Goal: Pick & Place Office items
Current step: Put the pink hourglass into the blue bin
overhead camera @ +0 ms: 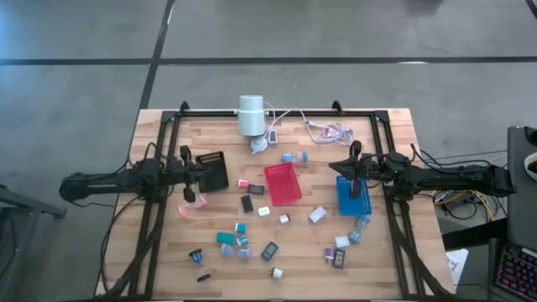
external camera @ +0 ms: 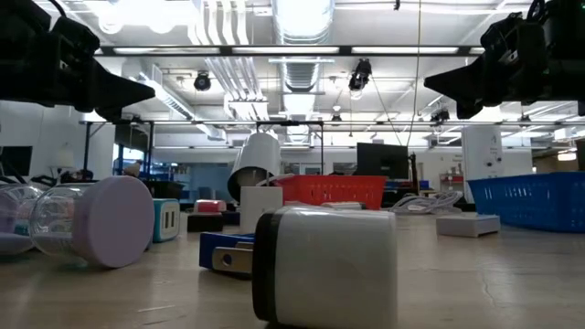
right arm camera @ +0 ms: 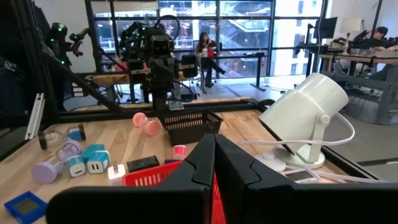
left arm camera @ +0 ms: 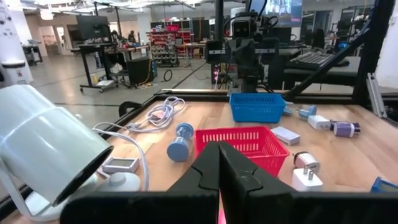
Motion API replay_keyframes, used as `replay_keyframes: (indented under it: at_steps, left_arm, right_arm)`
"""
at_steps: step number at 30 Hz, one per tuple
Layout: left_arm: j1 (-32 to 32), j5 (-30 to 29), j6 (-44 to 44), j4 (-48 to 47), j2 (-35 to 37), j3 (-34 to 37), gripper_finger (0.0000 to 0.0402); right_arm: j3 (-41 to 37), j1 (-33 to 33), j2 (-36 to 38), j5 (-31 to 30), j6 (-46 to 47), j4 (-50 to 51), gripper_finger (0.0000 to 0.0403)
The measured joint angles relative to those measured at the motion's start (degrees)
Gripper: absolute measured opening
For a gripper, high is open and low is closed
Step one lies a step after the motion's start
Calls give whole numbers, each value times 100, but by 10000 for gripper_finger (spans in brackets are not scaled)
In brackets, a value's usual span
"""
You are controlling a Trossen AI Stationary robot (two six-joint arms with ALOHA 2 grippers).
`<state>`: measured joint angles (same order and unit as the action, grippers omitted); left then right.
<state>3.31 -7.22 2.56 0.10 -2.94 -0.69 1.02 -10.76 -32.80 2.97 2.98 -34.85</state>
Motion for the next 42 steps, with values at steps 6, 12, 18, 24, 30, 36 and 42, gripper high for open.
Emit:
replay_keyframes:
  at_steps: [6, 12, 18, 24, 30, 36, 42]
  left_arm:
    - [-2, 17, -88, 89, 0, 17, 7]
    - [-4, 37, -170, 43, -43, 17, 5]
    - [-4, 35, -193, 40, -114, 17, 9]
    - [-4, 31, -126, 37, -114, 17, 9]
    - [-4, 15, -116, 32, -114, 17, 9]
    - [-4, -37, 132, 162, -120, -49, 9]
    - [-7, -218, 29, -920, -338, -1057, 3]
  right_arm:
    - [0, 0, 1, -11, -29, 0, 8]
    - [0, 0, 0, -10, -171, 0, 8]
    - [0, 0, 2, -10, -173, 23, 8]
    - [0, 0, -6, -10, -168, 46, 8]
    - [0, 0, -4, -9, -149, 46, 8]
    - [0, 0, -4, -10, -149, 48, 8]
    - [0, 0, -4, -10, -151, 48, 8]
